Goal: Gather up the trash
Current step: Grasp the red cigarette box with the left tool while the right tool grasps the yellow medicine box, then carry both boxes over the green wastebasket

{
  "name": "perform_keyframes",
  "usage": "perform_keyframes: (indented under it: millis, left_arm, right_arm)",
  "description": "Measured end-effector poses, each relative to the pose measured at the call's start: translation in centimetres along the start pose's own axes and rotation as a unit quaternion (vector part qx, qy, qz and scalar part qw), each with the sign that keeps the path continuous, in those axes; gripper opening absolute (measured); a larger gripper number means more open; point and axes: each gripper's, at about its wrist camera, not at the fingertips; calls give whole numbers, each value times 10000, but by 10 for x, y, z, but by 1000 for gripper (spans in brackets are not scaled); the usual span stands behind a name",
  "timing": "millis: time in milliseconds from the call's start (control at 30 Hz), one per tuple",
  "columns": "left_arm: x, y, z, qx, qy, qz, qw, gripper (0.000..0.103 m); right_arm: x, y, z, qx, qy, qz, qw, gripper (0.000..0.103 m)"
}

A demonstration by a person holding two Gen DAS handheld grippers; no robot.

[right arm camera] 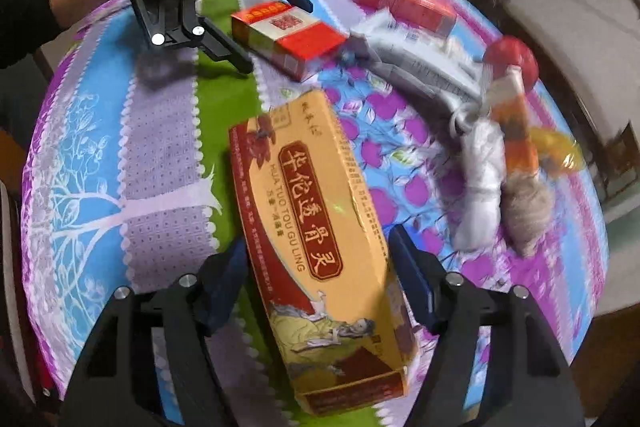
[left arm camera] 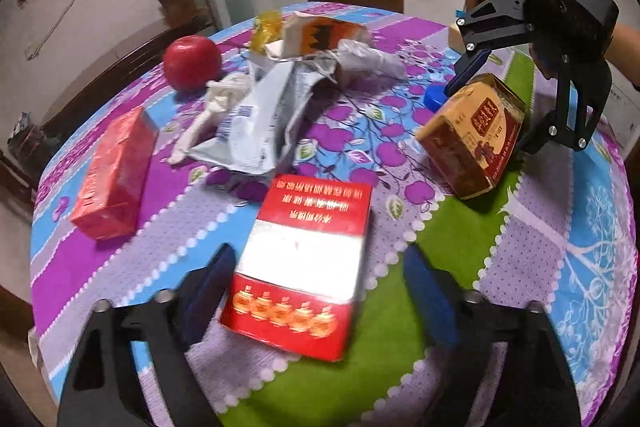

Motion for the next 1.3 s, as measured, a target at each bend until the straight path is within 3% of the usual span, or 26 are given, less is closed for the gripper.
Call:
perform_keyframes:
  millis: [67, 200, 333, 433, 667, 833, 1033, 1300]
  left_arm:
    - [0, 1, -2, -14, 177, -4, 9998, 58]
    - [-2, 2, -6, -58, 181, -66, 9998, 58]
    - [-7, 6, -14, -30, 174, -144, 9997, 58]
    - [-10, 7, -14, -118, 149, -201, 9996, 57]
    - [-30, -10, -18, -519, -138, -492, 9973, 57]
    - [-42, -22, -44, -824, -598, -684, 9924, 57]
    - [-60, -32, -100, -887, -815, -1067, 9870, 58]
    - [-57, -50, -152, -1253, -1196, -1094, 9788, 58]
  right_arm:
    - [-5, 0, 7, 245, 11, 100, 9997, 65]
    - [-18, 0, 22, 865, 387, 162, 9954, 65]
    - [-39, -1, 38, 1775, 862, 232, 9801, 65]
    - [-61, 6, 45, 2833, 849, -12, 9553, 65]
    - [-85, 6, 62, 4210, 519, -811, 9019, 65]
    - [-102, 15, 78, 4519, 636, -1134, 8825, 65]
    - [-123, 46, 83, 4725, 806, -1247, 8687, 65]
    - [-143, 92, 80, 4910, 887, -1603, 8517, 65]
Point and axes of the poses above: each gripper's, at about its wrist camera, not at the fingertips, and x roughly the way its jaws point, z to its left, y to its underside, and after that the axes turned 12 degrees about -x, right-handed
